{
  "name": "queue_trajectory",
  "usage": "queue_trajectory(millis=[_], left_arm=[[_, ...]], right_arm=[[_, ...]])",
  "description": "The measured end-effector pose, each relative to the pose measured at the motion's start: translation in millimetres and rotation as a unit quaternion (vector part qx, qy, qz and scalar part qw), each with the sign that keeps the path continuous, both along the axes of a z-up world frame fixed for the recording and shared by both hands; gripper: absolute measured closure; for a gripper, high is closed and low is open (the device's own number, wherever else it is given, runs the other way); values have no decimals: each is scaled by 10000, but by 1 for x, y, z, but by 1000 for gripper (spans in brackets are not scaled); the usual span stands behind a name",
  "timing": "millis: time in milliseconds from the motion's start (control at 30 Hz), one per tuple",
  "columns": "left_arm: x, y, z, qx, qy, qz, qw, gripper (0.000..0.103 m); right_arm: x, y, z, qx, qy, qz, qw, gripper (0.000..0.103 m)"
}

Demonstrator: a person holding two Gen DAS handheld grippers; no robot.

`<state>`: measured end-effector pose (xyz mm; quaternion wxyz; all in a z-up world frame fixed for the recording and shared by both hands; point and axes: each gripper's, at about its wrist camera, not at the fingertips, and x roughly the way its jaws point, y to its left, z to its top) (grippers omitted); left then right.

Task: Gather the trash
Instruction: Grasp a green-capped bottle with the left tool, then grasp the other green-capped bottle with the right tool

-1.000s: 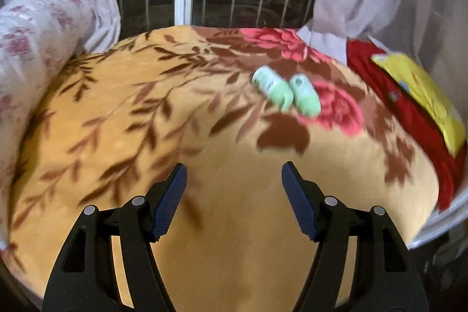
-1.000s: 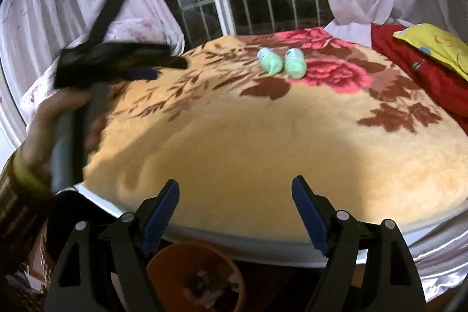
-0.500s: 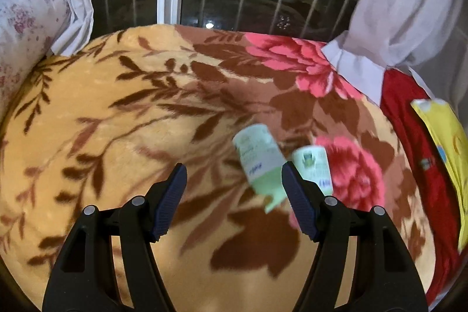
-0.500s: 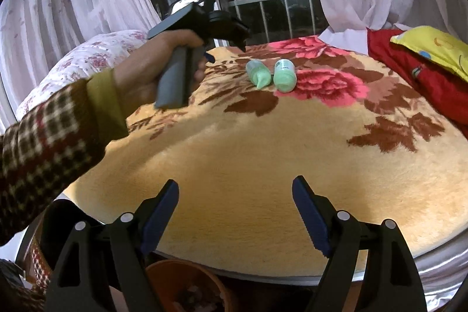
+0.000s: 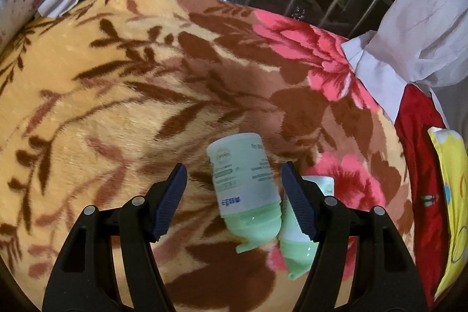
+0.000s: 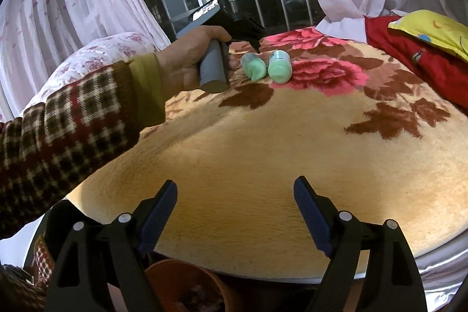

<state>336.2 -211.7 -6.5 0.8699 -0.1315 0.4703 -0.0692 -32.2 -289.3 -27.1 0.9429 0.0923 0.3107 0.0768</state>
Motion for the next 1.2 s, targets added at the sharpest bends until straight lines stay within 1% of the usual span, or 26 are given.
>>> queue_trajectory(millis=[100,233,267,300,367,500,567,633,733,833,900,1000,1100,1200], left_arm=[[6,-2,-6,-55,69,58,9999,37],[17,-2,-17,-3,165,160,9997,37],[19,-2,-20,-11,181,155,9997,41],[21,-2,-23,-97,139,81,9998,49],[20,-2,-23,-60,27,19,10000,49],[1,0,-11,150,-310,-245,9991,51],[-15,7,-2,204,-449,-418,9979,52],[-31,15,5,236,-562,-539,9967,52],[-60,31,16,183,-730,-679,9948,53],[-82,46,19,247,-906,-716,9930,53],[-87,52,19,279,-931,-701,9928,53],[-90,64,19,98,-930,-637,9936,54],[-99,73,25,81,-1063,-621,9924,54],[-108,83,29,83,-1149,-634,9913,54]], right_arm=[[0,0,-1,-10,11,5,10000,23],[0,-2,-2,11,23,-6,10000,23],[0,-2,-1,6,19,-15,10000,23],[0,-3,-1,3,15,-26,10000,23],[-1,-4,0,-6,-3,-55,10000,23],[1,-5,2,1,-25,-116,9999,23],[3,-6,3,-8,-38,-129,9999,23],[5,-5,6,-39,-50,-139,9999,23],[10,-4,14,-43,-109,-154,9998,23],[12,1,20,-87,-195,-160,9996,23],[12,6,23,-146,-227,-166,9995,23],[10,15,25,-264,-225,-130,9993,23],[10,21,27,-419,-263,-111,9987,23],[13,22,28,-439,-259,-57,9987,23]])
